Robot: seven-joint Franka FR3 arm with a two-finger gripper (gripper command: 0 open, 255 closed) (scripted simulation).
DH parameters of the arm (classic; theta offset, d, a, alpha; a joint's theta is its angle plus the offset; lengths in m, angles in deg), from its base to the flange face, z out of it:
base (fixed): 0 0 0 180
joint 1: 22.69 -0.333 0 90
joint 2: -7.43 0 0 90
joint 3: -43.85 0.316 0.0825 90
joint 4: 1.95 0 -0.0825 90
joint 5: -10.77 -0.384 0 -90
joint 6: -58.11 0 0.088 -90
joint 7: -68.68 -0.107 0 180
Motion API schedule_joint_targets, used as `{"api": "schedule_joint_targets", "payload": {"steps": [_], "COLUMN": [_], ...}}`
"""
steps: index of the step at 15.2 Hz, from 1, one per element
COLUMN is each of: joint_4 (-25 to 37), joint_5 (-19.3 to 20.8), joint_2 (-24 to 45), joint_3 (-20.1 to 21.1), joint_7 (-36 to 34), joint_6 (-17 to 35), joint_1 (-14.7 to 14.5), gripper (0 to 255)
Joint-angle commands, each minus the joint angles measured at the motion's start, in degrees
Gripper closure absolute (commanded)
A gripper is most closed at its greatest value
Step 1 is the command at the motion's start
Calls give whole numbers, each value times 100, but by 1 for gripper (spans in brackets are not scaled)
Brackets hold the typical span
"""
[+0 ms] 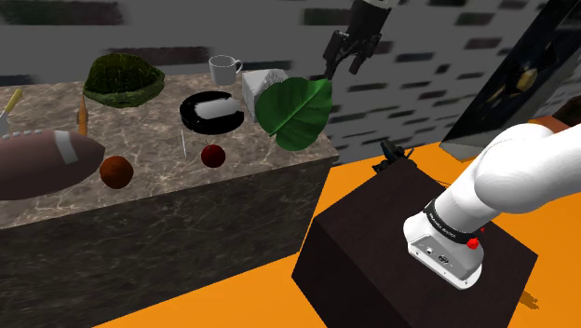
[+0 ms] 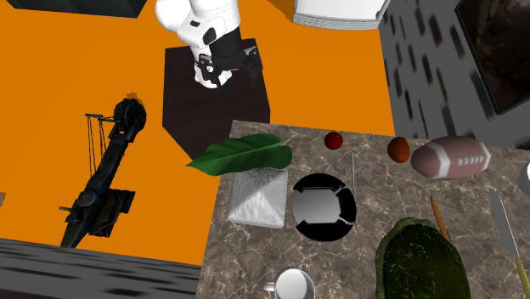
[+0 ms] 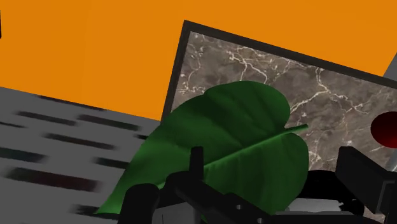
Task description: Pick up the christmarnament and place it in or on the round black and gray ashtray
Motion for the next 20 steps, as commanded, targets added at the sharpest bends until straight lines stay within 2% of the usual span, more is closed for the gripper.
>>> {"api": "schedule_joint_targets", "payload": {"steps": [1, 11, 16, 20], "joint_4": [-107, 176, 591, 1047], "joint_5": [-136, -521, -448, -212], "joint_2": [180, 1778, 2730, 3537], "joint_3": [141, 861, 1182, 1364], "joint_7": [-150, -906, -1357, -1790], "joint_6": [330, 1871, 2540, 2988], "joint_1": [-85, -403, -523, -652], "gripper": [0, 0, 0, 0]}}
